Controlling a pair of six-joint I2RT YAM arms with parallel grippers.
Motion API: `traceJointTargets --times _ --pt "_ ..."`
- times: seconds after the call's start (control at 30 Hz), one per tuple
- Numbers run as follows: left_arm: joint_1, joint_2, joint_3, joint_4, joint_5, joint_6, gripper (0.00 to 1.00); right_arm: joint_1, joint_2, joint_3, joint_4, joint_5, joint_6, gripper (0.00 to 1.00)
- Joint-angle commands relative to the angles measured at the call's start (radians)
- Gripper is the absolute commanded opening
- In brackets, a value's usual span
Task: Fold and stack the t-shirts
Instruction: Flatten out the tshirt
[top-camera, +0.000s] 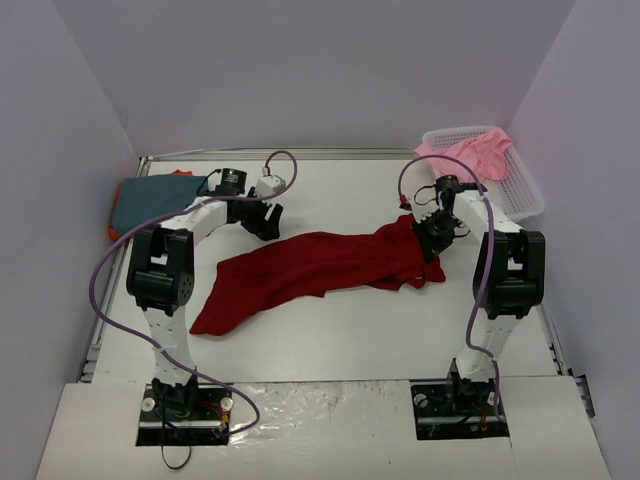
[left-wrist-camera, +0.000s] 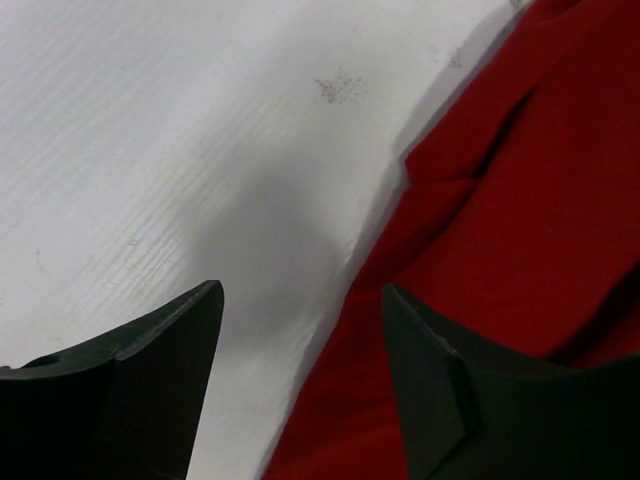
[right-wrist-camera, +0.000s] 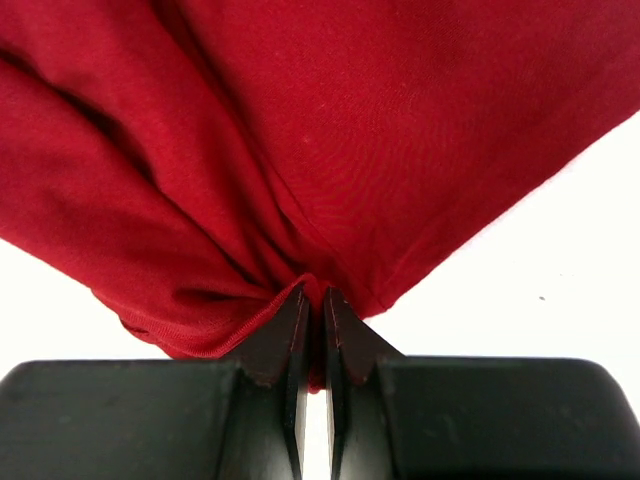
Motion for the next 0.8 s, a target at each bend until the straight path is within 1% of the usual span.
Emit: traceJointTargets --times 0.0,0.03,0.17,0.37,0.47,0.5,0.57,0.6,0.77 --pt "-0.01 -0.018 0.044 -0.083 0.093 0.051 0.62 0.013 0.018 0.025 -0.025 0.024 0.011 0.0" --pt "-0.013 -0.015 0.044 -0.108 0.098 0.057 0.6 0.016 0.02 0.024 -0.022 0.027 0.013 0.0" --pt "-0.033 -0.006 0.041 -0.149 0.089 0.106 0.6 0.022 0.023 0.016 -0.014 0.036 0.017 0.0" --pt "-0.036 0.056 0.112 -0.257 0.11 0.16 0.58 0.028 0.034 0.002 -0.007 0.042 0.019 0.0" --pt "-0.05 0.086 0.149 -0.31 0.11 0.186 0.49 0.028 0.04 -0.002 -0.004 0.051 0.02 0.0" --pt "-0.056 0.094 0.158 -0.321 0.102 0.191 0.36 0.029 0.041 -0.002 -0.002 0.051 0.02 0.0" --pt "-0.061 0.117 0.184 -0.36 0.098 0.201 0.2 0.029 0.041 -0.004 0.001 0.051 0.022 0.0" --pt "-0.062 0.122 0.188 -0.366 0.093 0.2 0.04 0.031 0.043 -0.004 0.004 0.053 0.022 0.0" --pt "-0.061 0.1 0.158 -0.337 0.063 0.169 0.02 0.031 0.043 -0.002 0.007 0.061 0.026 0.0"
